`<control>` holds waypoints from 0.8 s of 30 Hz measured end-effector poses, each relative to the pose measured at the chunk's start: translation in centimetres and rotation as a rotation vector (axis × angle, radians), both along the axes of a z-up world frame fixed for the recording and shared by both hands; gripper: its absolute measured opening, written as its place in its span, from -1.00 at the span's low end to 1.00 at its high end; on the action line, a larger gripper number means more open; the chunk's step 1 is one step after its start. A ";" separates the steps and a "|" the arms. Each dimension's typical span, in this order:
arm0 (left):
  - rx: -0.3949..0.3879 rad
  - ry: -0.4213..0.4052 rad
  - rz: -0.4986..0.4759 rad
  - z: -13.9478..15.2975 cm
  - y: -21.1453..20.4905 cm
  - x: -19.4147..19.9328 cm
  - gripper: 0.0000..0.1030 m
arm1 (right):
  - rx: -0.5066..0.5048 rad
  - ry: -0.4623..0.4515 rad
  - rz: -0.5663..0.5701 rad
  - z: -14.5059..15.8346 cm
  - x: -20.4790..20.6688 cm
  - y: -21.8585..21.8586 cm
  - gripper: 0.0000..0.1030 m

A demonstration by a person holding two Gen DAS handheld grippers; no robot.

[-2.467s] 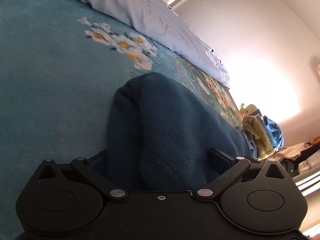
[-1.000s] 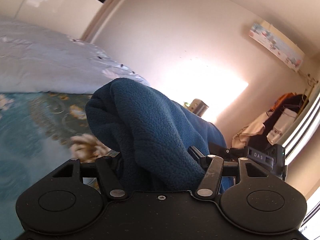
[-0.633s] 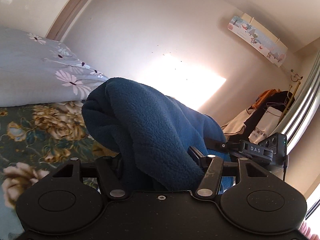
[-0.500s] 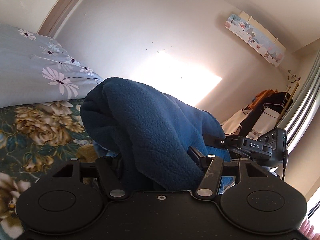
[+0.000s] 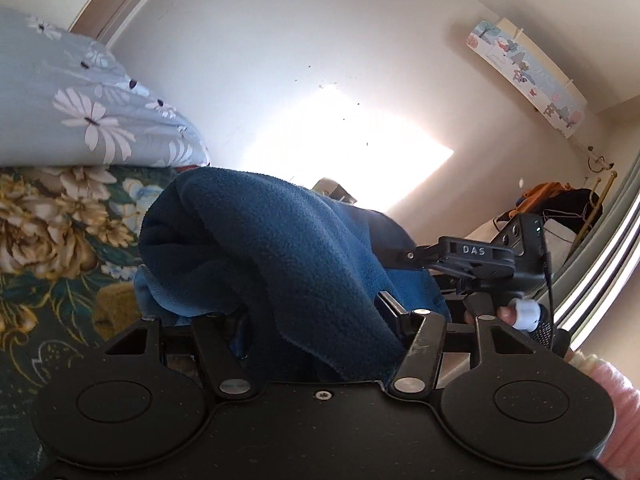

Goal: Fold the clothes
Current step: 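Lower the folded jacket onto the clothes stack and open both grippers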

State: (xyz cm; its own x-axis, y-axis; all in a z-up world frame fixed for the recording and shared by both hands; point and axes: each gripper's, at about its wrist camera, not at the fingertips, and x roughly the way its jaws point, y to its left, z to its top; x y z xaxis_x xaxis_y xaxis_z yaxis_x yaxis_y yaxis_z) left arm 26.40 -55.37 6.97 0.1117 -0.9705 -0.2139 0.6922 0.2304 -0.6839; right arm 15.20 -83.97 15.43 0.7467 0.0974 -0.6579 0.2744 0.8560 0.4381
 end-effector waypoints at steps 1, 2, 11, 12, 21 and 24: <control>0.010 -0.001 -0.005 -0.7 -0.3 0.2 0.10 | 0.025 -0.004 -0.008 -1.2 -0.1 -0.5 0.27; 0.017 -0.005 -0.012 -1.2 -0.5 0.2 0.10 | 0.049 -0.011 -0.015 -2.3 -0.2 -0.9 0.32; 0.015 0.000 -0.018 -1.4 -0.1 0.7 0.12 | 0.142 -0.104 -0.027 -5.7 -0.3 -3.4 0.42; 0.017 0.004 -0.015 -1.2 0.1 0.6 0.13 | 0.142 -0.108 -0.027 -5.6 -0.4 -3.3 0.43; 0.043 -0.051 0.032 1.0 2.5 -0.2 0.56 | 0.109 -0.137 -0.119 -4.3 -1.9 -3.2 0.62; 0.055 -0.061 0.057 1.6 4.1 -0.4 0.62 | 0.106 -0.165 -0.174 -3.8 -3.2 -3.2 0.65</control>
